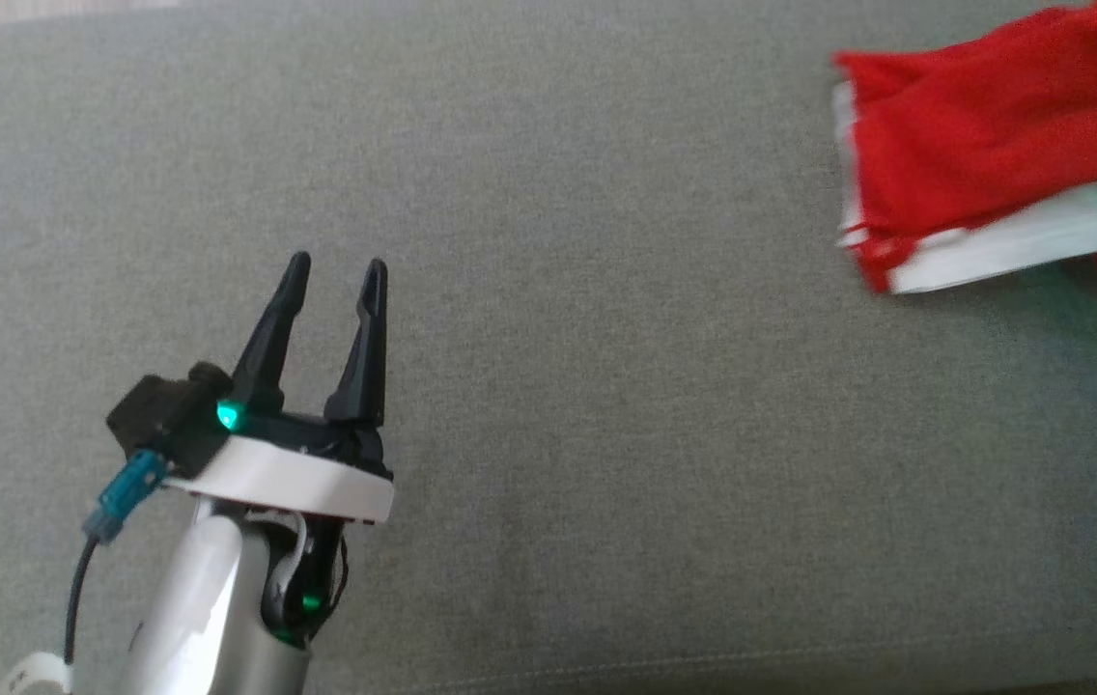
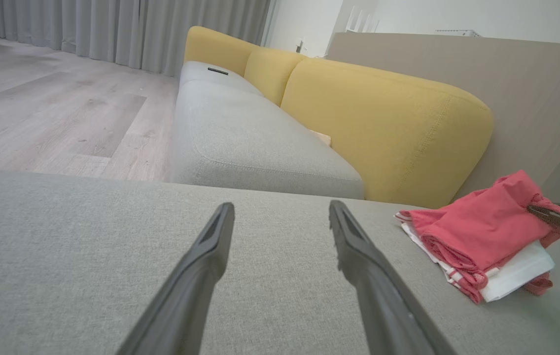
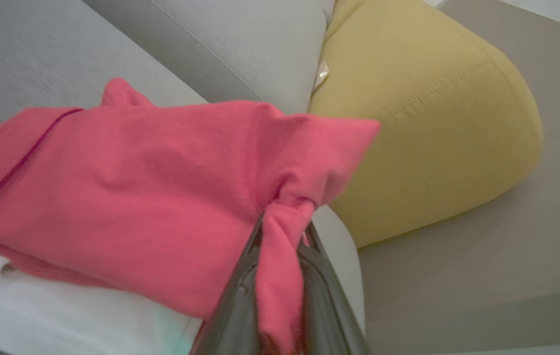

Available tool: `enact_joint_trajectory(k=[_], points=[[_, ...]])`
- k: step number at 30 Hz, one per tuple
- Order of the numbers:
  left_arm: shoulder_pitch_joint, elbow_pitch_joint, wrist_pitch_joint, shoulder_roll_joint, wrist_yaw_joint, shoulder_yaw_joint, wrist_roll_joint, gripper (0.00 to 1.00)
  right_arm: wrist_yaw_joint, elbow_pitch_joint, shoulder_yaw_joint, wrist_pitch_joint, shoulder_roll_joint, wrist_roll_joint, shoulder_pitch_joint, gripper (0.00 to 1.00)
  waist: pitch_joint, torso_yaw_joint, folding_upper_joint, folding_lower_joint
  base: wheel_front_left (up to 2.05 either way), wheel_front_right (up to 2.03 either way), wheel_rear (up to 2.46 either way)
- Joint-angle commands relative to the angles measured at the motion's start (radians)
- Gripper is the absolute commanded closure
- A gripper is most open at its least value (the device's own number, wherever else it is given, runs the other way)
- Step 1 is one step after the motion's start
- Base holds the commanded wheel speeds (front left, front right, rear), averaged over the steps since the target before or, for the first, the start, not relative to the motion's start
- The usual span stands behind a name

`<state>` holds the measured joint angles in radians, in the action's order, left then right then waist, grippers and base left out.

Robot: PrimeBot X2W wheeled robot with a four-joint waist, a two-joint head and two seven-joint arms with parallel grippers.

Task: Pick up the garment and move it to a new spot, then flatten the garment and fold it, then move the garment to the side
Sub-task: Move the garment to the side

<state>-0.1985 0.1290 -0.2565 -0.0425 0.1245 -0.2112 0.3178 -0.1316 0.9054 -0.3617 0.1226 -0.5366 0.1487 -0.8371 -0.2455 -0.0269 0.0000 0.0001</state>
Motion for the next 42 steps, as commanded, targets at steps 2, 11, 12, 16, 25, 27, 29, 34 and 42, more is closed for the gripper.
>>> enact_joint_trajectory(k=[2,11,12,16,25,27,29,34,42], points=[[-0.049,-0.038,-0.005,-0.008,0.006,0.034,-0.008,0.00,0.001,-0.034,-0.023,-0.023,-0.083,-0.007,-0.019,1.00,-0.022,0.001,0.0000,-0.0001,0.00,0.00,0.00],[-0.081,-0.035,-0.005,-0.008,0.006,0.019,-0.006,0.00,0.001,-0.060,-0.026,-0.103,-0.268,-0.016,-0.024,1.00,-0.077,0.020,0.0000,-0.0001,0.00,0.00,0.00],[-0.084,-0.035,-0.005,-0.008,0.006,0.018,-0.006,0.00,0.001,-0.060,-0.017,-0.111,-0.280,-0.019,-0.025,1.00,-0.083,0.023,0.0000,-0.0001,0.00,0.00,0.00],[-0.091,-0.032,-0.005,-0.008,0.006,0.013,-0.008,0.00,0.001,-0.059,0.024,-0.142,-0.303,-0.020,-0.024,1.00,-0.100,0.030,0.0000,-0.0001,0.00,0.00,0.00],[-0.099,-0.029,-0.005,-0.008,0.006,0.014,-0.015,0.00,0.001,-0.080,0.159,-0.195,-0.271,-0.014,0.027,1.00,-0.125,0.036,0.0000,-0.0001,0.00,0.00,0.00],[-0.100,-0.029,-0.005,-0.008,0.006,0.015,-0.013,0.00,0.001,-0.094,0.193,-0.208,-0.257,-0.006,0.041,0.89,-0.128,0.036,0.0000,-0.0001,0.00,0.00,0.00],[-0.100,-0.028,-0.005,-0.008,0.006,0.017,-0.011,0.00,0.001,-0.115,0.241,-0.212,-0.239,0.002,0.053,0.00,-0.128,0.035,0.0000,-0.0001,0.00,0.00,0.00],[-0.099,-0.022,-0.005,-0.008,0.006,0.017,-0.010,0.00,0.001,-0.162,0.298,-0.232,-0.199,0.016,0.086,0.00,-0.120,0.030,0.0000,-0.0001,0.00,0.00,0.00],[-0.089,-0.012,-0.005,-0.008,0.006,0.018,-0.001,0.00,0.001,-0.311,0.356,-0.243,-0.104,0.015,0.128,0.00,-0.050,0.020,0.0000,-0.0001,0.00,0.00,0.00]])
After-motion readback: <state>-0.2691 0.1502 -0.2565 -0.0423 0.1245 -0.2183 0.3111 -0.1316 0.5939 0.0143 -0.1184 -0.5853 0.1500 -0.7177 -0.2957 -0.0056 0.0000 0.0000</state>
